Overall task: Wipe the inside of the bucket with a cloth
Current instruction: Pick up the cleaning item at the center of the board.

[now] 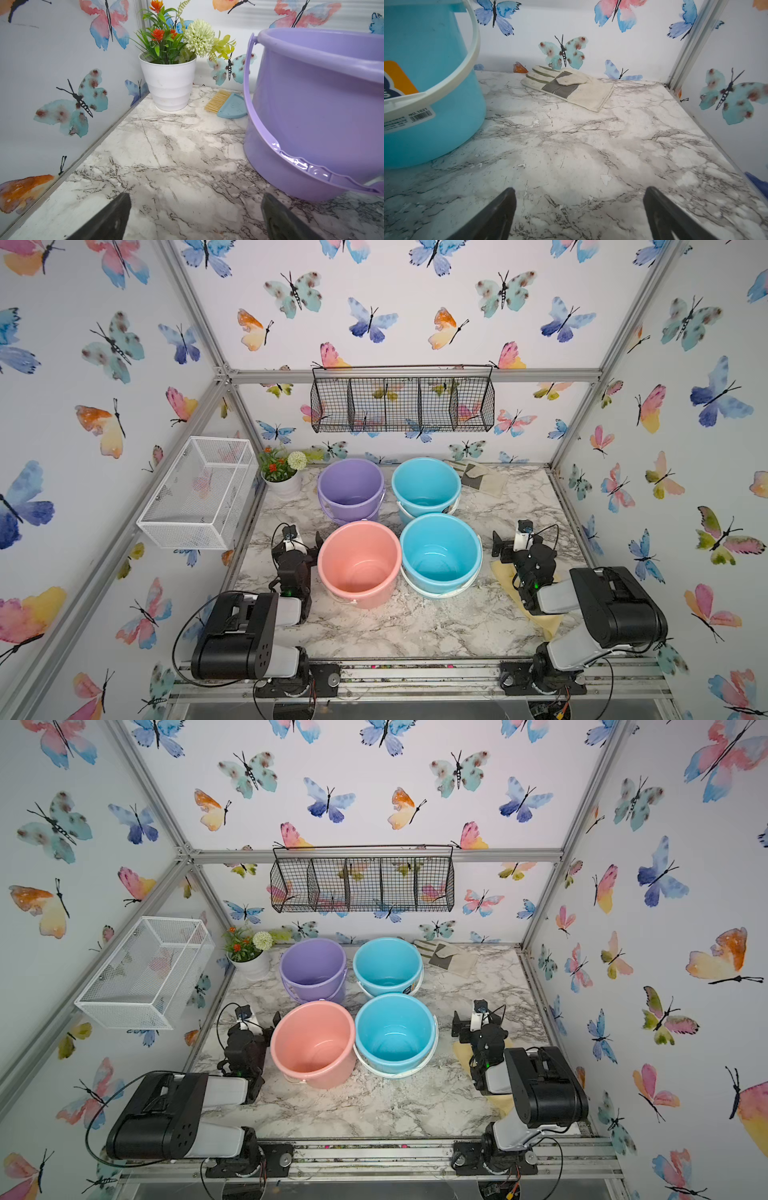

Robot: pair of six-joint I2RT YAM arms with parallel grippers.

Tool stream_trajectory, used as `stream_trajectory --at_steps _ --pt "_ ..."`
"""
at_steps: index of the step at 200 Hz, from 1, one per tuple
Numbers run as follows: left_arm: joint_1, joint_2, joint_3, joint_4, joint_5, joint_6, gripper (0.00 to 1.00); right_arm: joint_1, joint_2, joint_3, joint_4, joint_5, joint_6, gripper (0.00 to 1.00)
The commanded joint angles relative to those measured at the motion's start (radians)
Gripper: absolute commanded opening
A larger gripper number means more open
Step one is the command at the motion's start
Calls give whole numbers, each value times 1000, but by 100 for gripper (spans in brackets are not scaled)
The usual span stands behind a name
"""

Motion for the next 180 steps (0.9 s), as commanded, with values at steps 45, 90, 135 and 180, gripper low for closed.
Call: stream_trajectory --at_steps 45,90,135,180 --pt "-6 -12 -8 16 -19 -1 98 -4 -10 8 5 -12 -10 98" --pt "-7 -13 -8 15 -18 -1 98 -4 -9 8 3 -11 -8 98" --pt "-7 -11 -8 13 -19 -1 98 -10 -4 25 -23 15 13 98" --pt "-8 -32 13 -33 -38 -7 98 -10 -31 49 -64 62 27 98"
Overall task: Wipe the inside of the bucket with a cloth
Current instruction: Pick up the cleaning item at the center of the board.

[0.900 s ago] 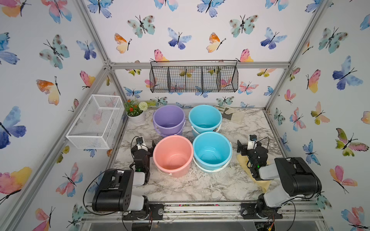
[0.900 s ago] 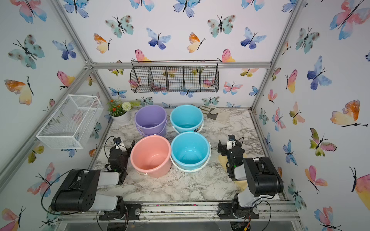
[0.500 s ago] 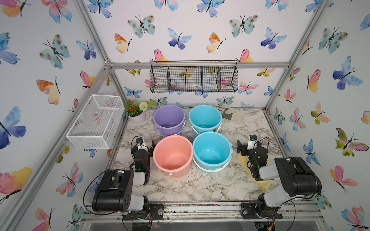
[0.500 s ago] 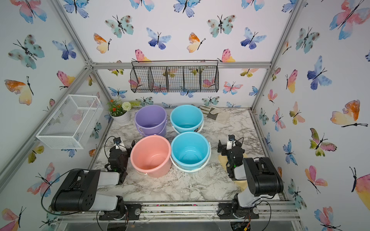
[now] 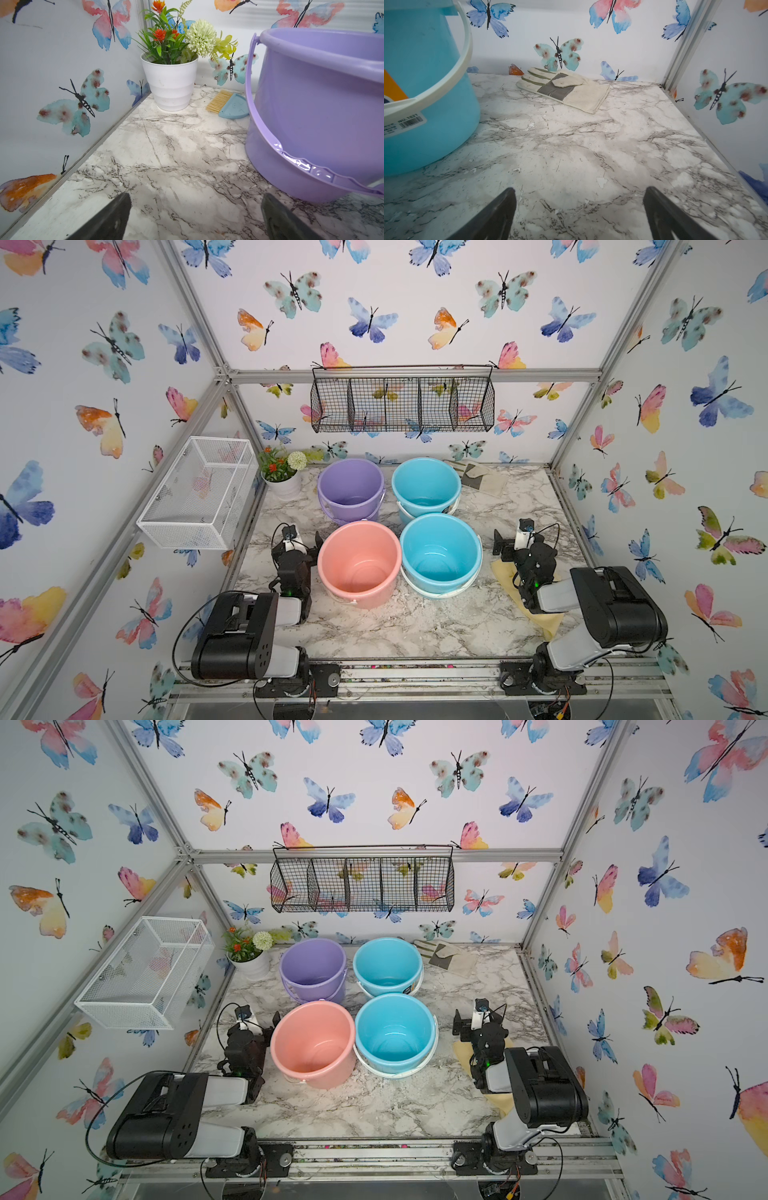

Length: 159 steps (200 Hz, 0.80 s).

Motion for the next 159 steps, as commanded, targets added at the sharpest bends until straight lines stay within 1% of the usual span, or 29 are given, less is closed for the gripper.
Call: stream_trajectory --at_steps 1,18,31,42,62,79,90,103,111,123,145,159 --pt "-6 -34 15 -41 -27 -7 98 -5 -32 41 -60 35 15 98" --pt "-11 -59 59 -129 -39 -1 98 -6 -78 97 -217 30 17 98" --pt "-17 -93 115 -270 -77 -16 98 -6 -118 132 -317 23 18 98" --pt "-18 -121 156 -350 -95 -22 98 -6 -150 155 -373 24 25 98" --pt "-20 -180 216 -475 -96 -20 98 -6 -215 213 -500 26 62 98" --pt "-20 -233 284 -625 -94 -65 98 -5 -260 294 -681 14 103 96" --pt "-20 -263 338 -732 -57 -104 98 -5 -279 365 -812 22 151 95" --pt "-22 -292 399 -859 -21 -156 98 -6 -291 458 -1021 23 208 95" --pt "-21 -307 431 -922 2 -180 98 -5 -296 493 -1096 20 234 94" --pt "-21 -327 474 -1009 45 -189 99 -7 -294 534 -1195 25 271 95" --pt "-20 -358 560 -1174 94 -202 98 -17 -263 638 -1413 21 283 94" --pt "-19 -370 611 -1266 129 -187 98 -39 -260 667 -1498 -14 282 92"
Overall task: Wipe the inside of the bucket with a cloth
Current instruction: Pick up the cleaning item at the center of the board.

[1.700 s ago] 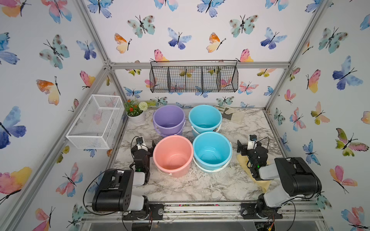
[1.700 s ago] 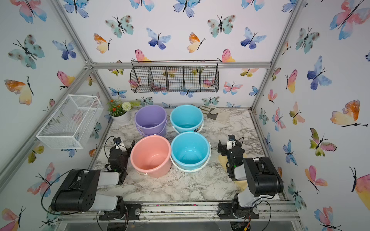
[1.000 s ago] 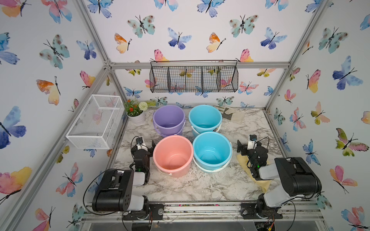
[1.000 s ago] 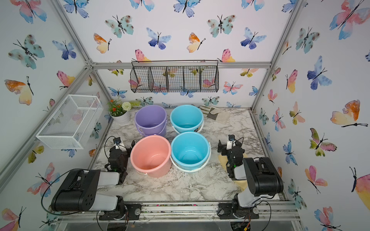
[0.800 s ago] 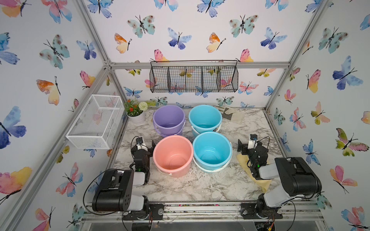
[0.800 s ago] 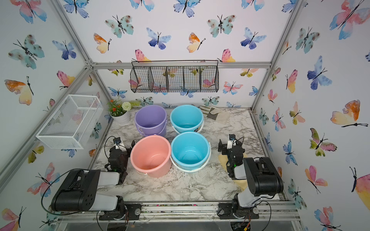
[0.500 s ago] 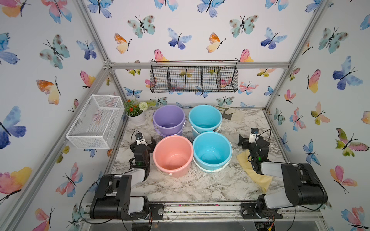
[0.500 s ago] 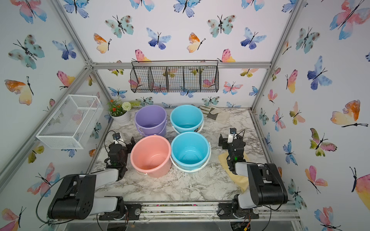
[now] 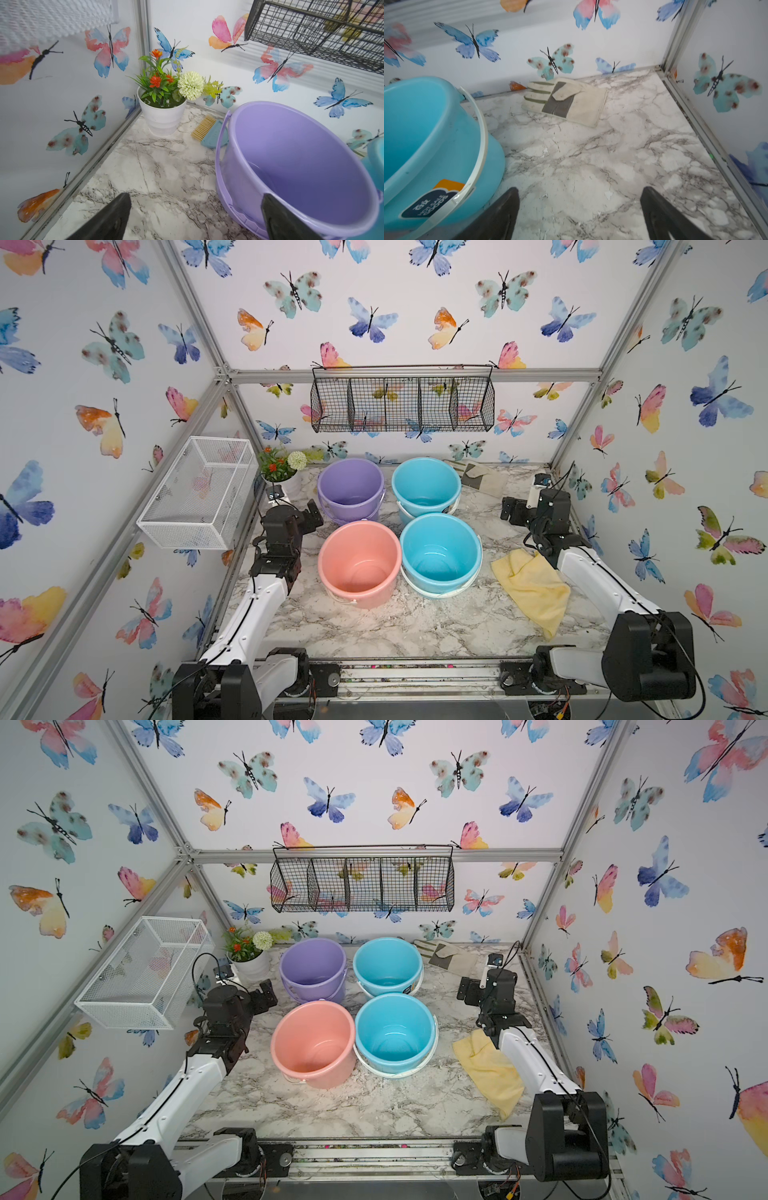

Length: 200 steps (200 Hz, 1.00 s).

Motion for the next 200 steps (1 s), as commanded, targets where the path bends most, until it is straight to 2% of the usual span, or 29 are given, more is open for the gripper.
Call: stream_trajectory --at_steps 1,39,90,107,134,148,169,200 --pt "-2 -32 83 -279 93 -19 98 -32 14 58 -322 -26 47 92" --pt "-2 -62 163 -461 111 25 99 -83 5 59 -474 -55 97 91" --pt "-3 -179 -4 -300 135 14 98 -119 45 -30 -571 -7 236 91" --pt "-2 -174 16 -326 120 28 98 -121 41 -46 -606 20 365 91" --pt "-3 -170 23 -333 110 31 98 -121 53 -53 -741 147 623 91" --pt "-2 -170 22 -331 124 24 98 -121 88 -50 -799 178 718 96" --pt "-3 -170 23 -328 128 25 98 -121 160 -54 -808 136 782 96" --pt "-2 -167 24 -333 119 30 98 -121 228 -86 -726 49 803 91"
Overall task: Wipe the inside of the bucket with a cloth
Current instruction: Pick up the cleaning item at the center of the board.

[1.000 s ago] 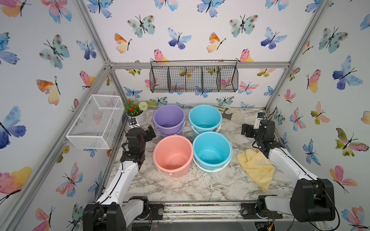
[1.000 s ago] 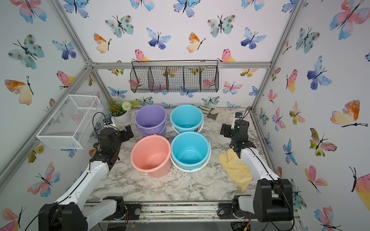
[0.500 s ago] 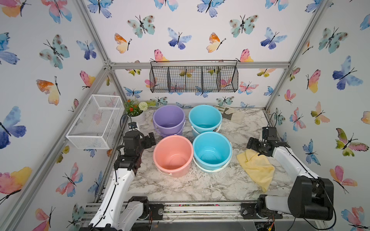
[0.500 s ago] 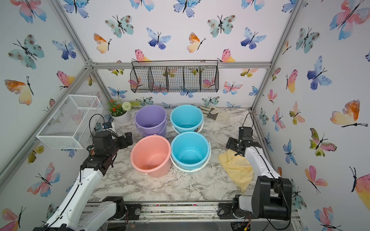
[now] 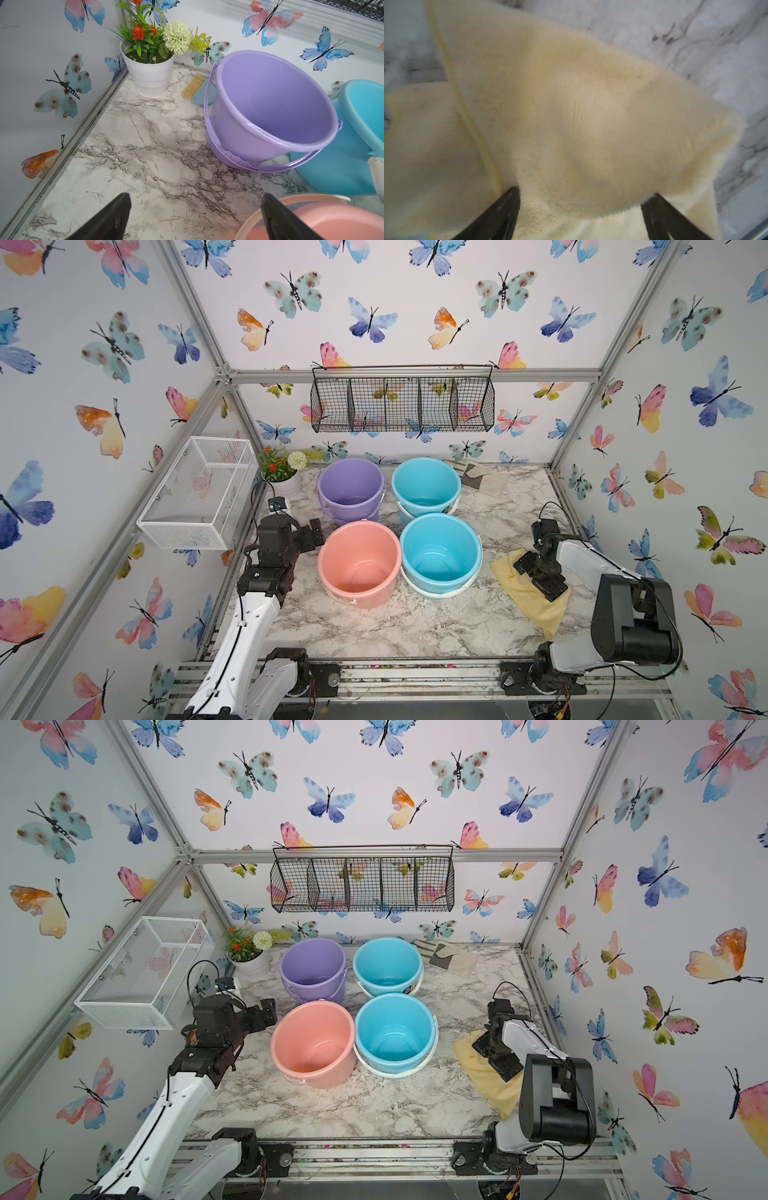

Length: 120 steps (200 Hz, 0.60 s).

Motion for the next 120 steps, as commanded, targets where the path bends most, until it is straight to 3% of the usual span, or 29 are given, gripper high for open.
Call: stream_trajectory --at_steps 1,26,40,85,120 --pt "-2 -2 14 -1 4 16 98 -4 33 -23 2 -42 88 91" --pt "-2 -3 14 1 -1 21 98 -4 65 -48 23 -35 93 88" --pt "-3 -2 14 4 -1 19 98 -3 72 -69 44 -35 94 82" --pt "-2 7 20 -3 7 14 99 -4 73 -109 93 -44 94 44" --pt "-2 23 47 -31 88 12 98 -4 45 -80 65 -25 67 20"
